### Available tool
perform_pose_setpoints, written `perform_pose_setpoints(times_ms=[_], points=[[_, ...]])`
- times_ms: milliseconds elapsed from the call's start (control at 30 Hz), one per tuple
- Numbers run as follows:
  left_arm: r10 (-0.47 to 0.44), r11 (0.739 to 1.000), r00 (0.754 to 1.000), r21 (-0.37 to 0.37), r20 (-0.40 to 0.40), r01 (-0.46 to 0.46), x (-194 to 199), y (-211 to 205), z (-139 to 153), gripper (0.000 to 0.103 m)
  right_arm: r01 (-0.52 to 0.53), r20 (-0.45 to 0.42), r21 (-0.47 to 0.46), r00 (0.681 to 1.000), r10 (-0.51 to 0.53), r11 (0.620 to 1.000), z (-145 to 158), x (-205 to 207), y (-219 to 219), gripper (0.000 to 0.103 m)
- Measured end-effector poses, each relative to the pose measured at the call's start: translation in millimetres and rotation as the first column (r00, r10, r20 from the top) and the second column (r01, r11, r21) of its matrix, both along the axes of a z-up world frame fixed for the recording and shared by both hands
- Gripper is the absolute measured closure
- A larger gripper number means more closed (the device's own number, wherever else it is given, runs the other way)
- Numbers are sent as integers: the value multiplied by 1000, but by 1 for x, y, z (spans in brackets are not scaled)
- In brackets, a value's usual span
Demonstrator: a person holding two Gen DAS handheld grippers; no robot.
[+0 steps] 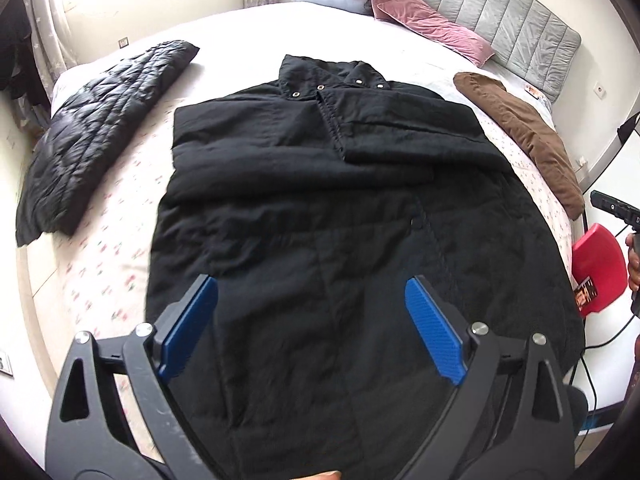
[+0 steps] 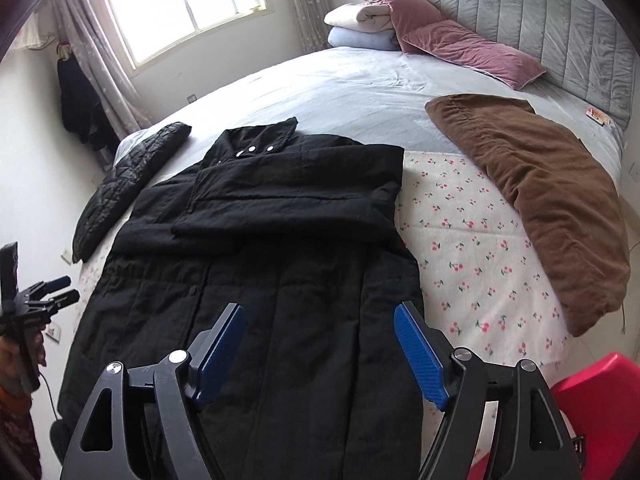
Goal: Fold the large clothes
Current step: 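Grasp the coat hem with both tools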
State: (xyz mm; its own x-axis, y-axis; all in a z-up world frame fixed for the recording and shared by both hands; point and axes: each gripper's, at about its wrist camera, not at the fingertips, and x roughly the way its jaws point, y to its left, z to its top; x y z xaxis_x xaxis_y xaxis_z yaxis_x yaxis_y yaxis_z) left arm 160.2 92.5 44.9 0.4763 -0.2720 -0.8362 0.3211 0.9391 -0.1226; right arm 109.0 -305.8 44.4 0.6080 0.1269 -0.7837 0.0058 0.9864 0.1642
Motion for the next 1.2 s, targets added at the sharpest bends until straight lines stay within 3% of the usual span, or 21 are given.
perform_pose_setpoints(times_ms=[167, 333, 633, 833, 1033, 1200], points=[[-22, 1000, 1000, 11, -19, 22, -35, 41, 4, 8, -41, -9, -22, 999, 41, 999, -6, -47, 8, 24], [-34, 999, 998, -25, -48, 33, -66, 87, -5, 8, -56, -19, -26, 998, 56, 998, -20, -78, 6, 24], [17, 981, 981, -187, -193, -53, -107, 151, -63, 8, -3, -62, 158, 998, 13, 987, -72, -125, -22, 24], [-4, 933, 966, -349, -258, -89, -125, 159, -89, 8, 79, -107, 303, 993, -49, 950, -102, -149, -55, 24], [-38, 915, 955, -395, -293, -85, -131, 154, -101, 8, 119, -143, 407, 988, -66, 906, -120, -158, -75, 24], [-86, 898, 928, -432, -362, -85, -131, 148, -109, 13, 161, -209, 473, 976, -68, 866, -145, -158, -78, 24]])
